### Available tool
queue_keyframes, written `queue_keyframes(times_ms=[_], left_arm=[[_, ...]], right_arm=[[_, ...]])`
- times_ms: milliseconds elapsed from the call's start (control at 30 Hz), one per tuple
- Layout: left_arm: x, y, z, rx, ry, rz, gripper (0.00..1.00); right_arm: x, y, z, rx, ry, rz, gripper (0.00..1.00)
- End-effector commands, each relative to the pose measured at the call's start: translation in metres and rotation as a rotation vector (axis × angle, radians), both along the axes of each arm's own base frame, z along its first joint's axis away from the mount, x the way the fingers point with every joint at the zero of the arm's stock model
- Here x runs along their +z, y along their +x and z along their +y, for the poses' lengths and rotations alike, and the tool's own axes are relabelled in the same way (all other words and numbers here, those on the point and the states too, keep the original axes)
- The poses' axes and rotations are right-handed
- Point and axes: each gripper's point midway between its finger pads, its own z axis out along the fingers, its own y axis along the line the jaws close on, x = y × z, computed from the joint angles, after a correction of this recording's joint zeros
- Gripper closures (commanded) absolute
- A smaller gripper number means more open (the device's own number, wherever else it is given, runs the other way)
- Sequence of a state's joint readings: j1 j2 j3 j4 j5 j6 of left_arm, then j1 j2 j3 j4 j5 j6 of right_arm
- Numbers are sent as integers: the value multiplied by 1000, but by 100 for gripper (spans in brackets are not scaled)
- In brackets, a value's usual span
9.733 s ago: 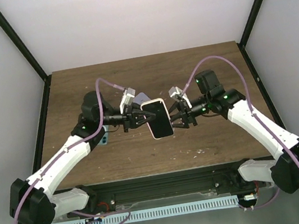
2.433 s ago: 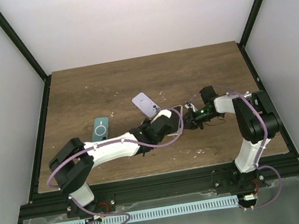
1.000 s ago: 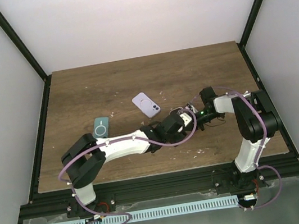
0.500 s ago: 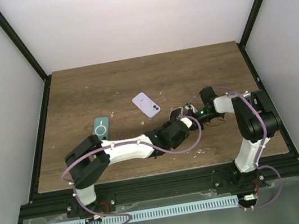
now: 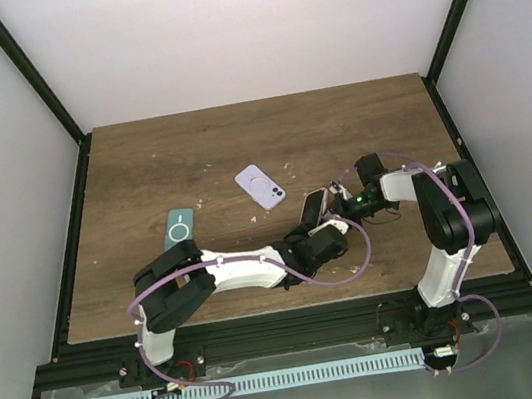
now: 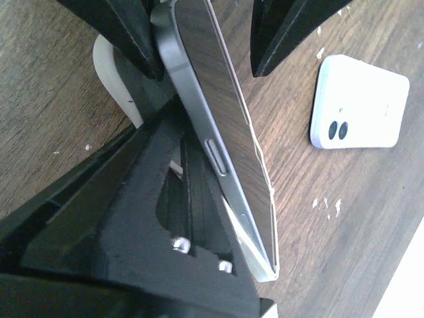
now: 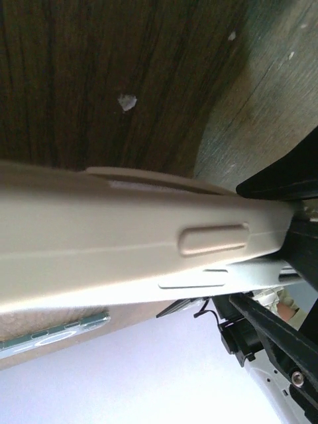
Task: Take the phone out of the phone case
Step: Remove the phone case from the phone.
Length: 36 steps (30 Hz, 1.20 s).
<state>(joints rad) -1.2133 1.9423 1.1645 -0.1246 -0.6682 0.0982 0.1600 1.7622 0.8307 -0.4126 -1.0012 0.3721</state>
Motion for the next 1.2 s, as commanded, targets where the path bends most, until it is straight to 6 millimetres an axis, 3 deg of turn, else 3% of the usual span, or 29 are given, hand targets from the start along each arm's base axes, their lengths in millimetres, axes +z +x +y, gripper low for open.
queue_keyframes(times_ms=[0,333,533,633,1167], left_arm=[[-27,17,33,73,148,5,68],[-8,16,32,98,71,13,100],[24,10,30,117,-81,41,100],[32,7,30,124,-125,52,100],[44,-1,41,154,-229,79,100]], right_arm=[[28,-8,8,30,111,-10,99],[29,-4,7,30,96,-42,99],[18,11,-9,11,-82,-155,99],[22,14,-12,5,-107,-189,99],[36,21,-21,-23,-177,-302,99]])
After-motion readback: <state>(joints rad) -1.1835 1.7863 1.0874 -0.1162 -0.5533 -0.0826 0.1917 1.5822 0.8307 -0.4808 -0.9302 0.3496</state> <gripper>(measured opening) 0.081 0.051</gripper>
